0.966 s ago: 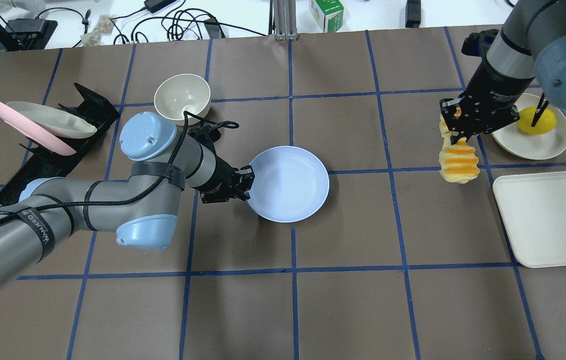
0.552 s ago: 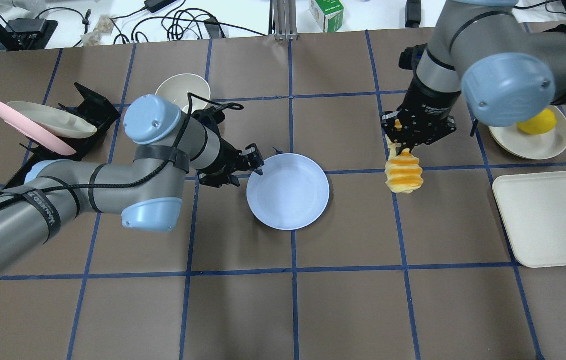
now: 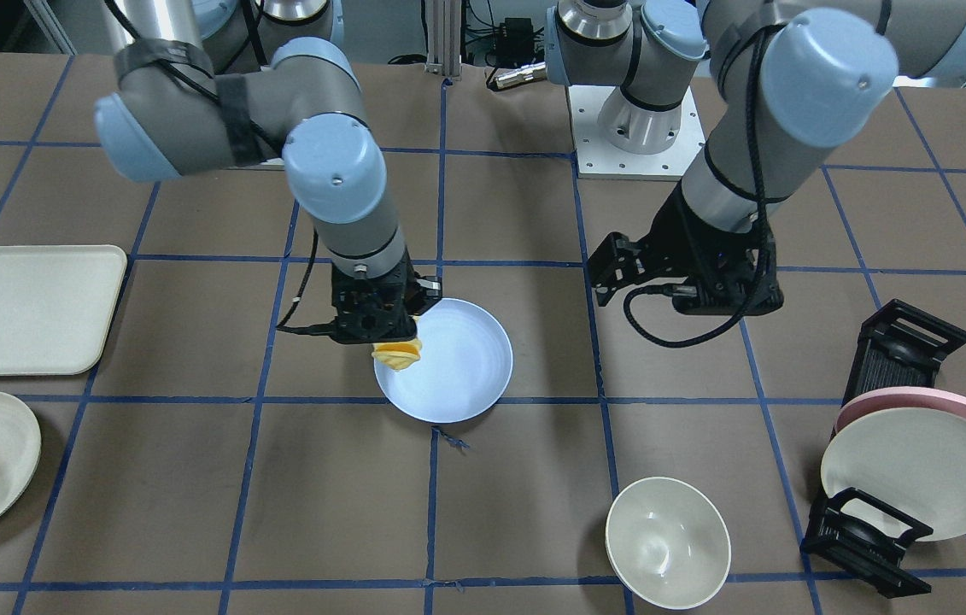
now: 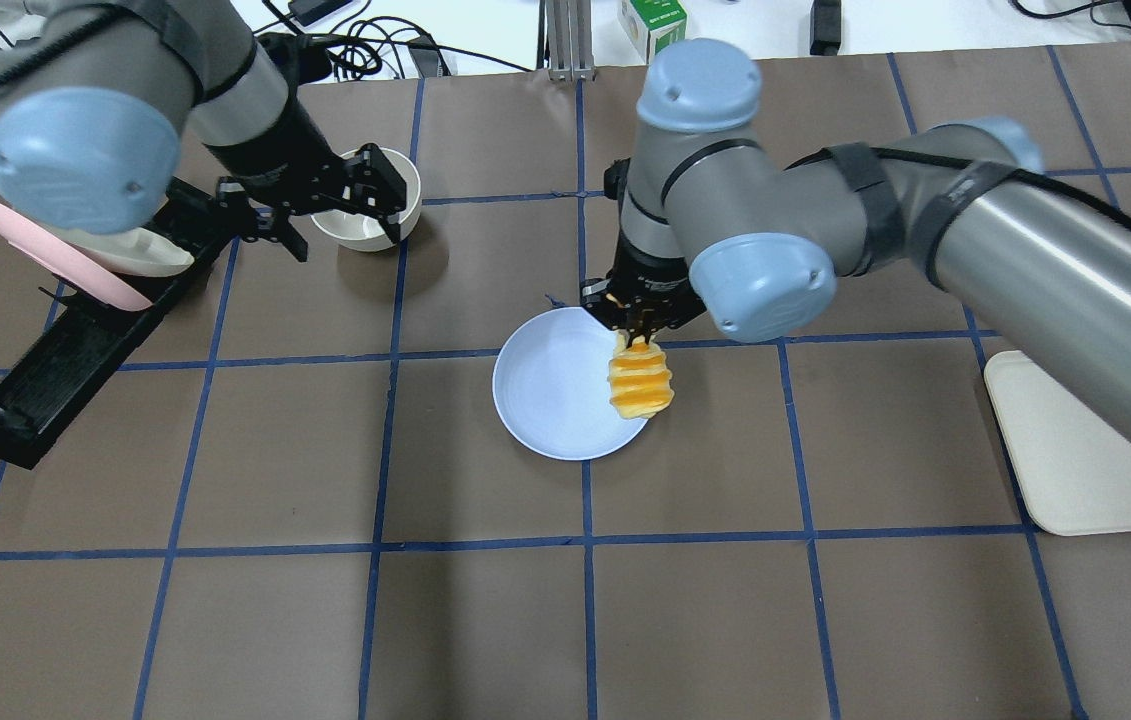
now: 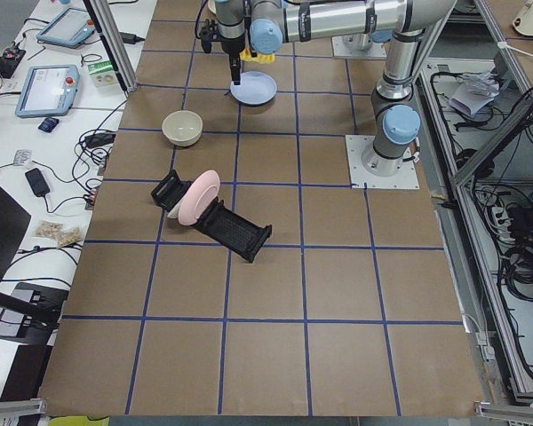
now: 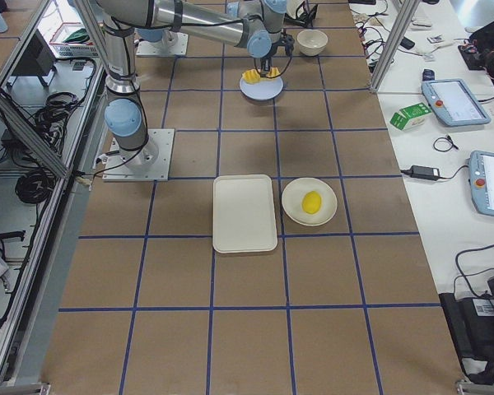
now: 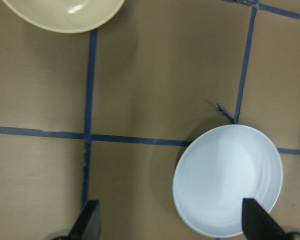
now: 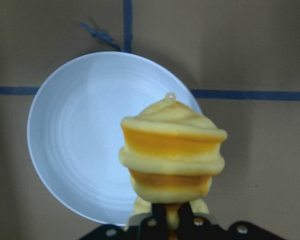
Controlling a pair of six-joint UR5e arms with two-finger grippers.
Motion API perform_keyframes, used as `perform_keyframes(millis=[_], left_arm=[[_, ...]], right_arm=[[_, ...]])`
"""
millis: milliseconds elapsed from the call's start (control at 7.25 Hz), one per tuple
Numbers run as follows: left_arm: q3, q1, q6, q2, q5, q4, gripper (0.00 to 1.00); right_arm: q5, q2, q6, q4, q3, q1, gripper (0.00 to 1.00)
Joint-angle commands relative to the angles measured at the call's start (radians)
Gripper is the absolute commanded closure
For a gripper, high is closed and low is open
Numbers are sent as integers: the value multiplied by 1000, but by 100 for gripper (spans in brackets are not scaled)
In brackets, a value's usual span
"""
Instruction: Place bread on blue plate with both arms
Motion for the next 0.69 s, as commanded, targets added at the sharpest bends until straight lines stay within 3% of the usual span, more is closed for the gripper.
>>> perform_keyframes(millis=[0,138,276,414,552], left_arm=[[55,39,58,69,60,-121,0],[52,28,58,89,59,-131,0],[49,27,61,94,56,-126,0],[53,27,71,105,50,-122,0],[43,27,73,114,59,-122,0]], right_arm=[[0,107,59,-133,1,73,100],[0,128,56,-139,2,73,100],[-4,151,59,-140,7,73,72],[-10,153,56,-146,13,74,26],[-12,156,47,-165,18,74,0]])
